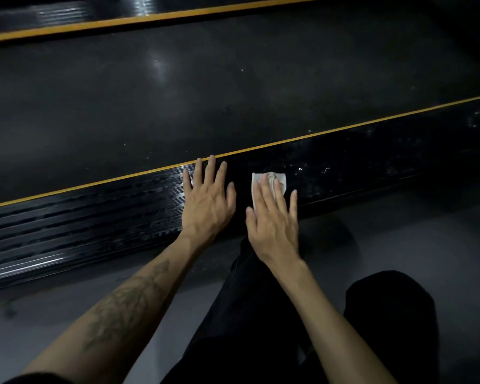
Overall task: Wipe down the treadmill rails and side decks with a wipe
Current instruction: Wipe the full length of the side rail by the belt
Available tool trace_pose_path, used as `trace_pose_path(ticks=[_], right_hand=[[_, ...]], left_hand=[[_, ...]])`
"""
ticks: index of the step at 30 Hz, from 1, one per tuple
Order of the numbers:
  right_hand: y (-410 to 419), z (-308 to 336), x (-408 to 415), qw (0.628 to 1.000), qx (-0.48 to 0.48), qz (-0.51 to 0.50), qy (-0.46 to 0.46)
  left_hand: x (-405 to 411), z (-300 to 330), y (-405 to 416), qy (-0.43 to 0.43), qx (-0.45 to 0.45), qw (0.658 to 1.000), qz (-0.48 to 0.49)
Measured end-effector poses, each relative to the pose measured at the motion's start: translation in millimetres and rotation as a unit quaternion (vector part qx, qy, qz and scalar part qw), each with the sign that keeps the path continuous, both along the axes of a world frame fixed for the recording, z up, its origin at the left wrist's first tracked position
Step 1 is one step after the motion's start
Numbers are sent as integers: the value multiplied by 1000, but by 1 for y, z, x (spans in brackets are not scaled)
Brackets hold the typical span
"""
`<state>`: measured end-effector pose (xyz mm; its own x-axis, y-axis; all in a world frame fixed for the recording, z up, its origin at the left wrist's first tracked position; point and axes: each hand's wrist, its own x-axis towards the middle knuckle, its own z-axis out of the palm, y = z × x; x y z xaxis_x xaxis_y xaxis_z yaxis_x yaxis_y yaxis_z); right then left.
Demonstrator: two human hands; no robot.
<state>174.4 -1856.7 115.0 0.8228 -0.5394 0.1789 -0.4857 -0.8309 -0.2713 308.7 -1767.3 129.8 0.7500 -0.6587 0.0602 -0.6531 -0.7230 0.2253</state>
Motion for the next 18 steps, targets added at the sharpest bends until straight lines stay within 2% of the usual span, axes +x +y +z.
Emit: trace_pose_path(ticks=[5,11,18], right_hand=[[-3,2,14,998,-9,58,9],[-3,2,5,1000,-12,-15,6],[-17,6,22,997,0,67,26]], left_hand=[[1,-1,0,1,-3,1000,3],[1,-2,-1,-11,-6,1000,4],[0,-4,-1,-11,-8,1000,4]])
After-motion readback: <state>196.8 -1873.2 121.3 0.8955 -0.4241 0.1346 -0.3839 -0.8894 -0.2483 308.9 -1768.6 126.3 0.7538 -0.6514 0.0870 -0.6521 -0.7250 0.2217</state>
